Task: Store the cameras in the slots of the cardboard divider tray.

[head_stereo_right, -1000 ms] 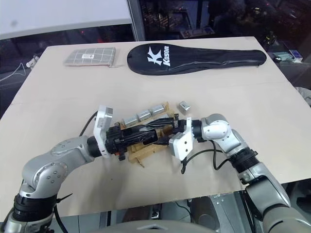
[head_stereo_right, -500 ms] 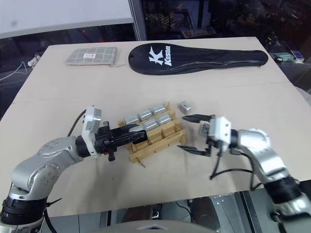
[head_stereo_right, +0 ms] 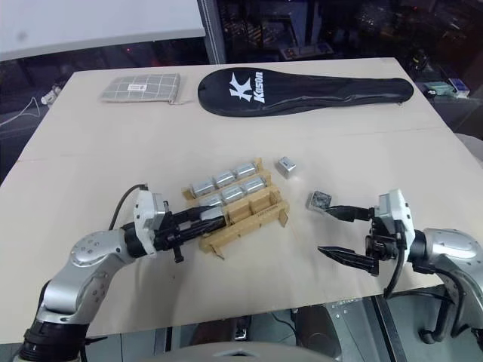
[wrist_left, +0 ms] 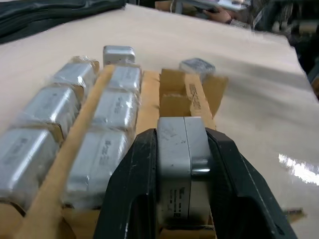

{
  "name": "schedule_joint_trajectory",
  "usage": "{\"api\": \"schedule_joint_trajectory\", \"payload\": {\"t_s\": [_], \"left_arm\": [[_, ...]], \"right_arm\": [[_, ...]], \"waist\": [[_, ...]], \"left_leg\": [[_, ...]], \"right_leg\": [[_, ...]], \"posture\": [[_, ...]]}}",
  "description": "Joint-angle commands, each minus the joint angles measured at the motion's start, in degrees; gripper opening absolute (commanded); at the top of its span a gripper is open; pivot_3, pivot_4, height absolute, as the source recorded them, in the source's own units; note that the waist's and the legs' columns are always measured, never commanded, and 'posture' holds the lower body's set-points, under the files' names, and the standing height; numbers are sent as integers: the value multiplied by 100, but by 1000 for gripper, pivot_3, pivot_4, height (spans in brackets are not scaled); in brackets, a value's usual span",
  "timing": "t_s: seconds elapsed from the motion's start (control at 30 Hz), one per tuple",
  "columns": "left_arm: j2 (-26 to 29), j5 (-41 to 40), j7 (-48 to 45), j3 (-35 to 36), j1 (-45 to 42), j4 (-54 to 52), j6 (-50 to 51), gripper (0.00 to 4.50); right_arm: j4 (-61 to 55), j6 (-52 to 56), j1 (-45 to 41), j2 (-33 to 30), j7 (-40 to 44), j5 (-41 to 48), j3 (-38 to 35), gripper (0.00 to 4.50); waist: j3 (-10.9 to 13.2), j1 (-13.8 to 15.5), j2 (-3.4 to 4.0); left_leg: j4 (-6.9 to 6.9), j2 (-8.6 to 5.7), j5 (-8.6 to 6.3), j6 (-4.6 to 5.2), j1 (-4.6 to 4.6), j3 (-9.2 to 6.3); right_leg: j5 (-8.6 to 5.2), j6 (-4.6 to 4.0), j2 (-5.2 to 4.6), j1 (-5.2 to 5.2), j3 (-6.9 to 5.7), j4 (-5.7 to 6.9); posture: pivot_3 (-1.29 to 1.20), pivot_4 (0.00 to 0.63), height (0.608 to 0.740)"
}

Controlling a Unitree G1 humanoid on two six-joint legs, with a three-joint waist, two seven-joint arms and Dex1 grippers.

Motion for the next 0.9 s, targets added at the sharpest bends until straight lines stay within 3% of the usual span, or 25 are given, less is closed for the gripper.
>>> {"api": "schedule_joint_trajectory", "payload": {"t_s": [0.03,0.23,0.3,0.33,0.5,0.53,0.83,0.9], "left_arm": [[-60,157,-1,-33,17,147,-218,763],[-91,118,112,-62,-9,191,-9,763],[-71,128,113,-64,-14,182,26,1799],[-53,69,84,-69,-11,151,112,2017],[-118,34,109,-8,-34,86,53,4195],[-118,-6,96,2,-33,53,69,4418],[132,-824,286,528,139,-1029,711,4418],[228,-1310,462,786,32,-1389,1067,4418]], "right_arm": [[-132,31,17,13,139,4,-288,4384],[-70,80,27,24,260,-52,-446,4384],[-57,91,26,27,319,-78,-481,4500],[-48,75,19,32,356,-100,-492,4500],[-20,65,-19,44,533,-150,-516,4500],[-1,51,-33,46,571,-170,-519,4500],[422,-139,-307,241,633,-449,-502,4500],[538,-207,-427,399,479,-619,-435,4500]], "waist": [[0,-4,0],[0,-6,0],[0,-9,0],[0,-6,0],[-2,12,0],[-2,14,0],[2,2,-5],[1,3,-4]], "left_leg": [[0,1,0,0,1,-1],[0,2,0,0,1,-3],[0,2,0,0,2,-3],[0,2,0,0,3,-3],[3,2,1,1,5,-3],[4,2,1,1,6,-3],[4,7,0,1,0,-10],[5,8,0,1,1,-9]], "right_leg": [[0,0,0,0,1,0],[0,1,0,0,1,1],[0,1,1,1,2,1],[0,1,1,0,2,2],[1,1,1,5,-1,6],[1,1,1,7,-2,7],[0,1,0,4,-2,4],[0,1,-1,3,-2,4]], "posture": [[0,150,740],[0,150,740],[0,150,740],[0,150,740],[0,150,740],[0,150,740],[0,150,740],[0,150,740]]}}
